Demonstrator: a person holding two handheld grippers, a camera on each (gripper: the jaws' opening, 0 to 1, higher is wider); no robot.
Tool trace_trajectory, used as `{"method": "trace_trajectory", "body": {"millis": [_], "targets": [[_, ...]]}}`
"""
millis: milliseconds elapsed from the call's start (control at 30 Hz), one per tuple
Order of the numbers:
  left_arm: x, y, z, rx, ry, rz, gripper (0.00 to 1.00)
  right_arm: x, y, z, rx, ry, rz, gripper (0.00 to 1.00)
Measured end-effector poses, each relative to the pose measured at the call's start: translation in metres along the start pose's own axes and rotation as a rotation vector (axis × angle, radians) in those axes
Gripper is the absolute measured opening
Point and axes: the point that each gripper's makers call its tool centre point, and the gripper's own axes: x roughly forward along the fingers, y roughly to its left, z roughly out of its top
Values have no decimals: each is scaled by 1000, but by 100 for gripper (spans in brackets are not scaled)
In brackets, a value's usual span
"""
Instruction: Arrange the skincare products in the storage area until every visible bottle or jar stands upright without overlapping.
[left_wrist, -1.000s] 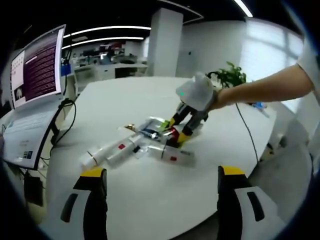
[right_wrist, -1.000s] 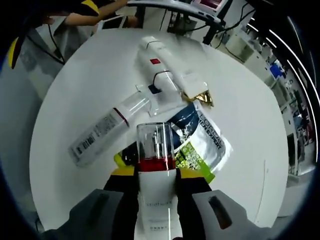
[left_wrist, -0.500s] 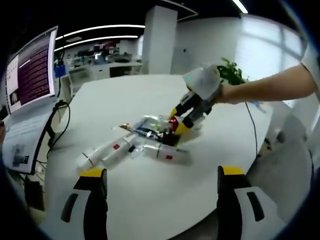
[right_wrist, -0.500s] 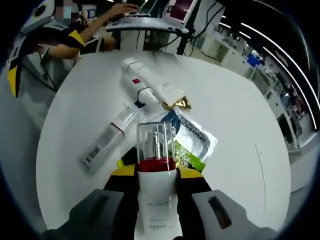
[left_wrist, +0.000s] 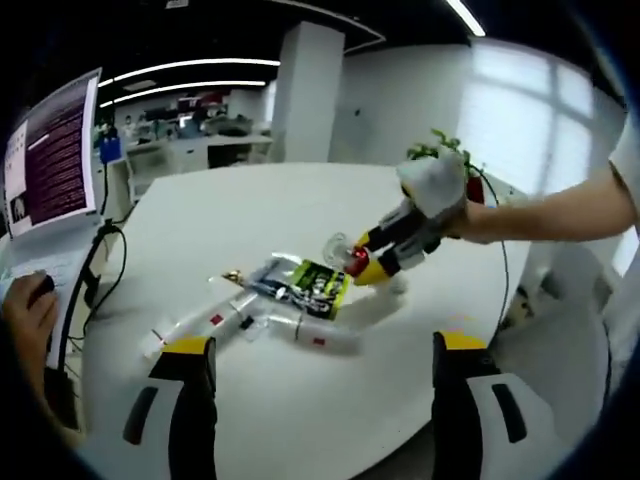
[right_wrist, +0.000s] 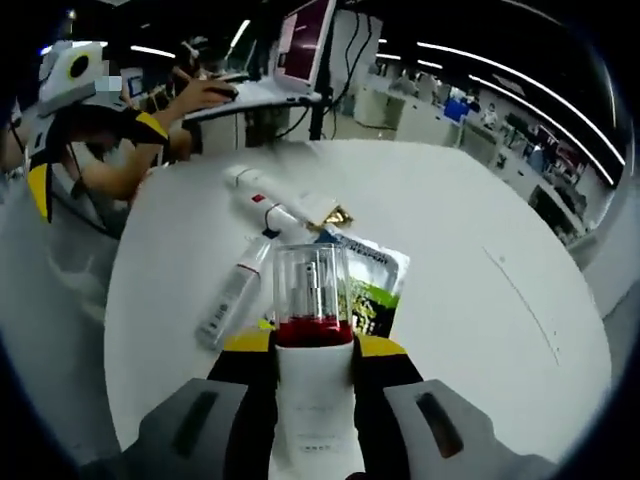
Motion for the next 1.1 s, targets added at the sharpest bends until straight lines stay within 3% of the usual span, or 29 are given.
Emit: {"method": "trace_trajectory", "body": {"millis": [200,533,833,933,1100], "targets": [[3,-11,13,15,-16,-21,82,-21,2,-3,53,-48,-41,27],[23,-44,31,61,-16,-101,81,-42,11,-12,151,-131,-179,27],[68,-65,61,70,-30,-158,81,-55,9,-13,249,-265,-310,27],[84,-73,60,98,-18,-169,80,-62,10,-19,293,-299,-340,27],[108,-102,53,150,10,-220,80,-74,15,-23,333,-327,-406,27]]}}
